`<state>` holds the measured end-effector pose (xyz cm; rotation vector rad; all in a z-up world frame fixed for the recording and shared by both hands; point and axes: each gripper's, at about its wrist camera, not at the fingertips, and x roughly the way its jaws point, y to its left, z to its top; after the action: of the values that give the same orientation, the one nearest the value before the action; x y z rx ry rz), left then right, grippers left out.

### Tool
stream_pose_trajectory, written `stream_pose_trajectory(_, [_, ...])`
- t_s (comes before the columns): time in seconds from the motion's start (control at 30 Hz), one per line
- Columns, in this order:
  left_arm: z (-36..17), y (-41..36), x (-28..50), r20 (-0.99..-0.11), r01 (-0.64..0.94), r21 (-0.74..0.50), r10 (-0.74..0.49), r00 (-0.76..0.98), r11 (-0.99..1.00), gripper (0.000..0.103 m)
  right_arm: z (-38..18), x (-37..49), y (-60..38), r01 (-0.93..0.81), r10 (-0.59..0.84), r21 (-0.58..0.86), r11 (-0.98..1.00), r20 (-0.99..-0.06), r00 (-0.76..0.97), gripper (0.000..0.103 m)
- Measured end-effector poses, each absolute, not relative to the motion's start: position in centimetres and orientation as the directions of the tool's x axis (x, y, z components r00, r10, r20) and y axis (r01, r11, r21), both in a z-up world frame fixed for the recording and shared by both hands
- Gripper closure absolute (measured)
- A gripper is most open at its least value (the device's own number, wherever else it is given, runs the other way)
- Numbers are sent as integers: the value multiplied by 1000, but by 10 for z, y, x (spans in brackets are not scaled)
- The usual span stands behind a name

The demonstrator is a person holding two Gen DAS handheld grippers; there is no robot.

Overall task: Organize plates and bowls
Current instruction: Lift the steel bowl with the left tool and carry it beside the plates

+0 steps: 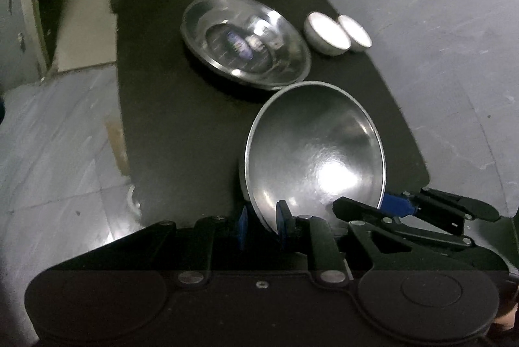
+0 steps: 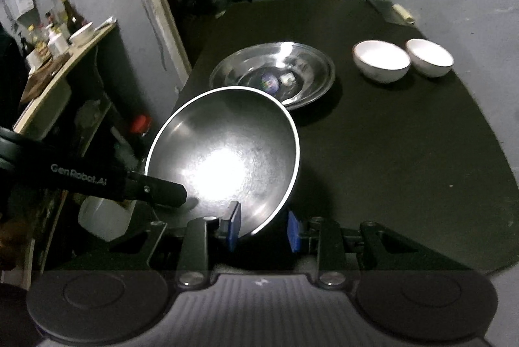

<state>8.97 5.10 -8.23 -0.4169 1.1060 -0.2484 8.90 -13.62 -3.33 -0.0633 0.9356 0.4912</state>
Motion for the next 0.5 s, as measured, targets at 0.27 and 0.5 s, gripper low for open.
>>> stream_pose_trajectory(0.27, [-88, 59, 86, -839, -61, -431, -375, 395, 900, 83, -39, 94, -124, -466, 383, 158, 870, -813, 439, 70])
stream_pose_trajectory(0.5, [-89, 60, 89, -851, -59, -416, -366, 376, 907, 83, -41, 95, -121, -466, 378, 161, 870, -824, 422, 70])
